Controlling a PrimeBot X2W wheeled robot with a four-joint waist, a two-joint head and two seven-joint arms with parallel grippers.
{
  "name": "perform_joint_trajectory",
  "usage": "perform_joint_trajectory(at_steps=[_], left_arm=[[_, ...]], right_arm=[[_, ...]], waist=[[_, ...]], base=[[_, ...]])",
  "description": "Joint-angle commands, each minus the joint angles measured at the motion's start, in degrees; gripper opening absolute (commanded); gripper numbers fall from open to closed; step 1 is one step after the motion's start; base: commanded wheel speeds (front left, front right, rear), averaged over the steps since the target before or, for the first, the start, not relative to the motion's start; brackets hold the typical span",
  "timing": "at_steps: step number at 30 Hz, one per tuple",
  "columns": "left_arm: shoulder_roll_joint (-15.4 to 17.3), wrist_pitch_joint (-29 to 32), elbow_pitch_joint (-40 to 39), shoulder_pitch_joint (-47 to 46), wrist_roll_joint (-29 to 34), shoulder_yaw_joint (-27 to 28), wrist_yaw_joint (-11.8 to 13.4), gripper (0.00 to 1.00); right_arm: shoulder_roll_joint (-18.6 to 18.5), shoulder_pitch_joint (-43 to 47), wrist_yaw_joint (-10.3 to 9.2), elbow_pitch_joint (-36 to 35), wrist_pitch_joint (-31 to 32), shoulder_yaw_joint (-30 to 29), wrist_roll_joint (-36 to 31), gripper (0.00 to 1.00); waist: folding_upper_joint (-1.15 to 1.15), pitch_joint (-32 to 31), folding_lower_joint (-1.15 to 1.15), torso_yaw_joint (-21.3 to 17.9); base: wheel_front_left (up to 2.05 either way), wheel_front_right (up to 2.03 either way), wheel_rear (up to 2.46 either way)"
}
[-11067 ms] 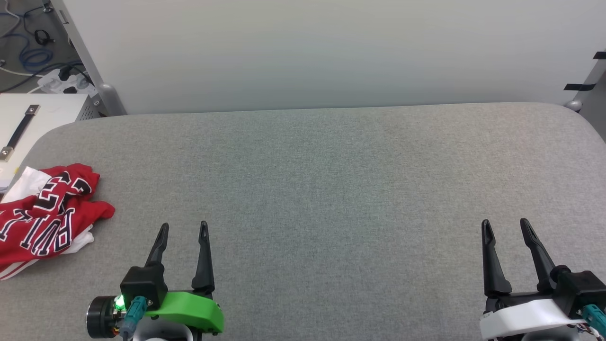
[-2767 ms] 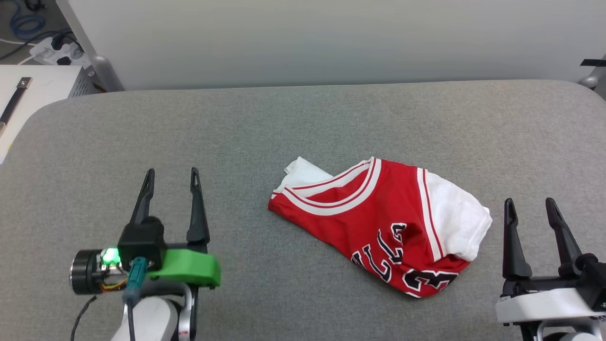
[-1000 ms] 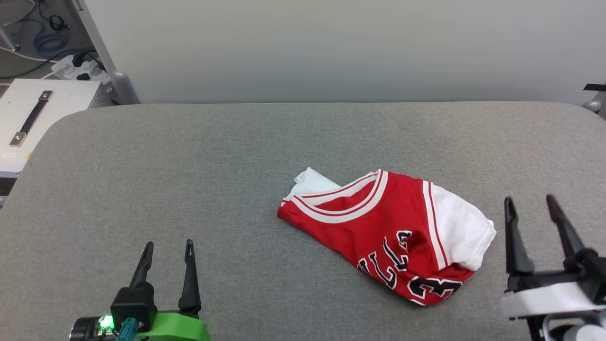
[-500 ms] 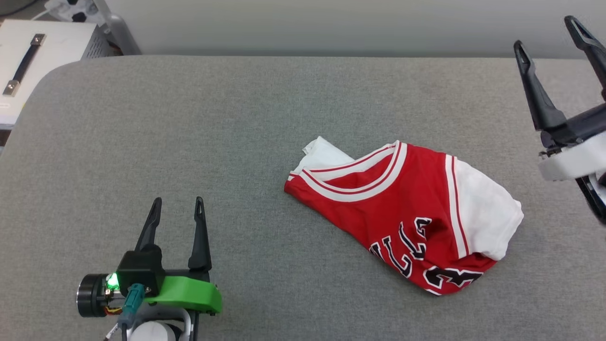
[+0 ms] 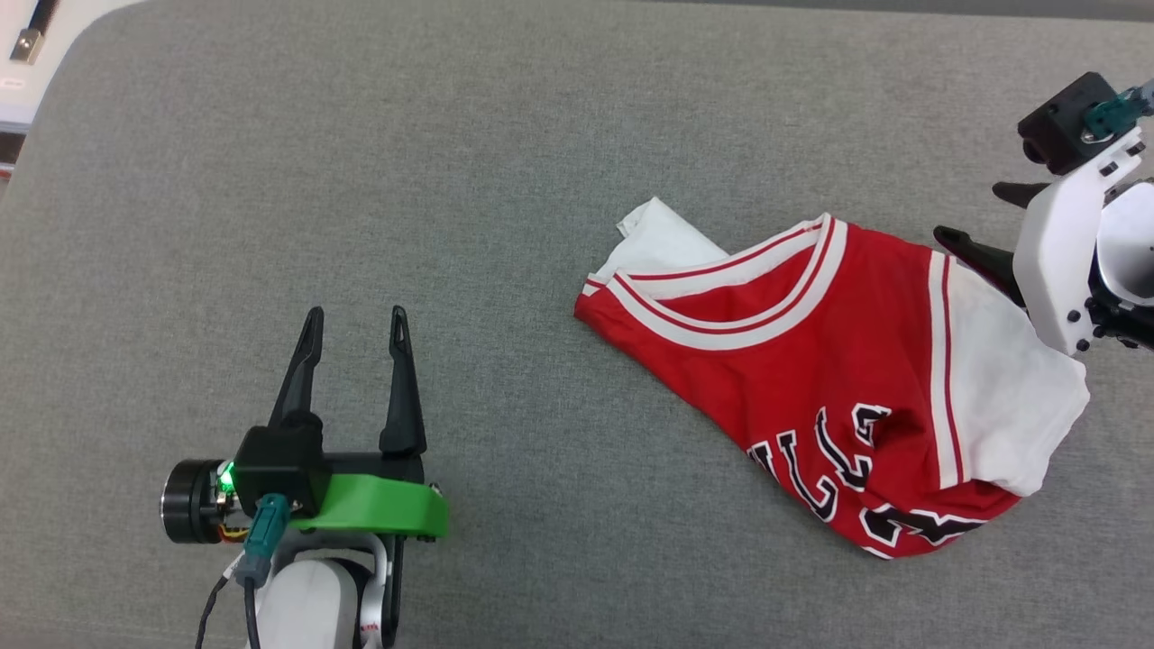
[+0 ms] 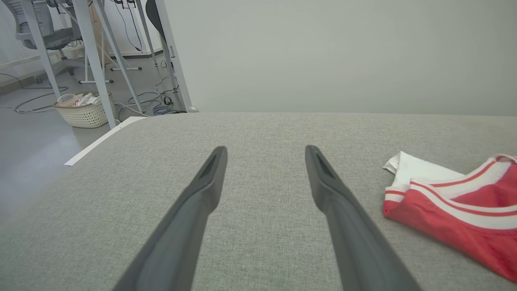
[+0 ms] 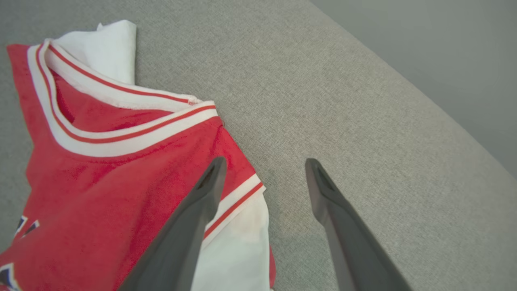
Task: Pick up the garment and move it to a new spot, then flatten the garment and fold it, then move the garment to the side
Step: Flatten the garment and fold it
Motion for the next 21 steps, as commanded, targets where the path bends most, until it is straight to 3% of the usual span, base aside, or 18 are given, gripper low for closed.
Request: perform_joint_trajectory(at_steps=[1, 5, 13, 16, 17, 18, 21], left_arm=[[-0.27, -0.33, -0.38, -1.46, -0.41, -0.4, 0.53, 1.0], [-0.27, -0.33, -0.97, -3.16, -1.16, -1.85, 1.46, 1.0], [-0.28, -0.33, -1.49, -4.92, -2.7, -4.45, 3.75, 1.0], [-0.28, -0.33, -1.35, -4.69, -2.78, -4.31, 4.06, 1.0], [-0.28, -0.33, -1.27, -4.54, -2.74, -4.17, 4.07, 1.0], [-0.28, -0.33, -1.09, -4.36, -2.68, -3.99, 4.07, 1.0], [-0.28, -0.33, -0.45, -3.88, -2.52, -3.59, 3.85, 1.0]], right_arm=[[-0.07, -1.83, -0.04, 0.48, 2.47, 1.72, 1.44, 1.0], [-0.06, -5.0, -0.04, 1.94, 9.0, 7.1, 4.22, 1.0], [0.47, -5.59, -0.04, 7.26, 12.19, 16.45, 6.54, 1.0], [0.93, -5.51, -0.04, 7.05, 9.93, 17.62, 6.37, 1.0], [1.04, -5.67, -0.04, 6.82, 8.96, 17.86, 6.0, 0.54], [1.12, -6.01, -0.04, 6.59, 7.17, 18.03, 5.53, 0.0], [1.28, -6.74, -0.04, 6.52, 2.21, 17.89, 6.05, 0.0]], waist=[[0.0, 3.37, -0.01, 1.89], [0.0, 6.08, -0.01, 3.02], [0.0, 9.06, -0.01, 5.07], [0.0, 8.78, -0.01, 4.87], [0.0, 8.56, -0.01, 4.72], [0.0, 8.19, -0.01, 4.51], [0.0, 6.58, -0.01, 3.8]], base=[[0.0, 0.0, 0.0], [0.0, 0.0, 0.0], [0.0, 0.0, 0.0], [0.0, 0.0, 0.0], [0.0, 0.0, 0.0], [0.0, 0.0, 0.0], [0.0, 0.0, 0.0]])
